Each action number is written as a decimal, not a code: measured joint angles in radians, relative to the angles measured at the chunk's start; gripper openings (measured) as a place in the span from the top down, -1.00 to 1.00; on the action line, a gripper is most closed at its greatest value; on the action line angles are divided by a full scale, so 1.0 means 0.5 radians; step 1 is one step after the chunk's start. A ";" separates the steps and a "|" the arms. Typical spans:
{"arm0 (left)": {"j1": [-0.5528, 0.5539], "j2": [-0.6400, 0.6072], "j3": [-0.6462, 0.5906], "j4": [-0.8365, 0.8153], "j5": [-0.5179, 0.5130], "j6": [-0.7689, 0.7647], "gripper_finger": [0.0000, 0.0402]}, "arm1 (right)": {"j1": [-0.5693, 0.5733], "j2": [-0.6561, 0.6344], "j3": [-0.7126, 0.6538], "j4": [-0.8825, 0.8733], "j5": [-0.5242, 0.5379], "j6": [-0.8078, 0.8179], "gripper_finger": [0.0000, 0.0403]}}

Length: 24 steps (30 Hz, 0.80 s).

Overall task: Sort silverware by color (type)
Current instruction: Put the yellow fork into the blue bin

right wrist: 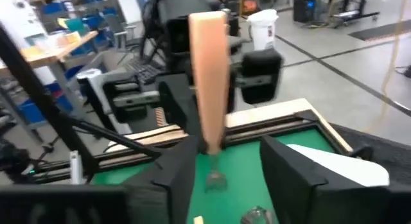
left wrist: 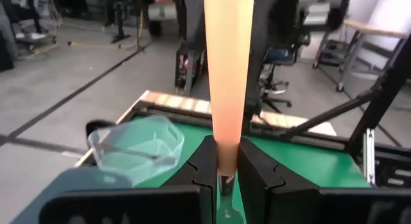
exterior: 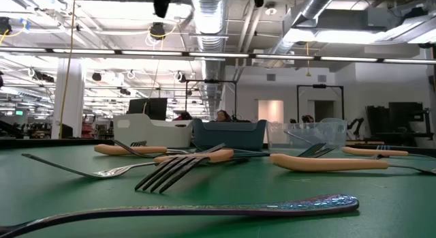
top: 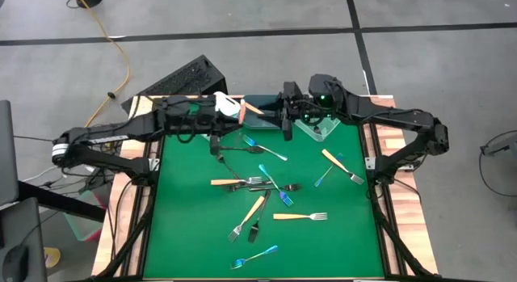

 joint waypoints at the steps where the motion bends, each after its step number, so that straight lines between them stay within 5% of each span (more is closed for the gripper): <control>1: 0.004 0.024 0.000 0.041 0.009 0.000 0.91 | -0.004 0.000 0.000 0.002 -0.025 -0.003 0.02; 8: 0.023 0.128 0.000 0.257 0.008 -0.016 0.91 | -0.070 0.074 0.000 0.133 -0.184 -0.008 -0.35; 24: 0.023 0.191 0.000 0.408 -0.003 -0.037 0.91 | -0.066 0.312 0.006 0.436 -0.369 0.009 -0.32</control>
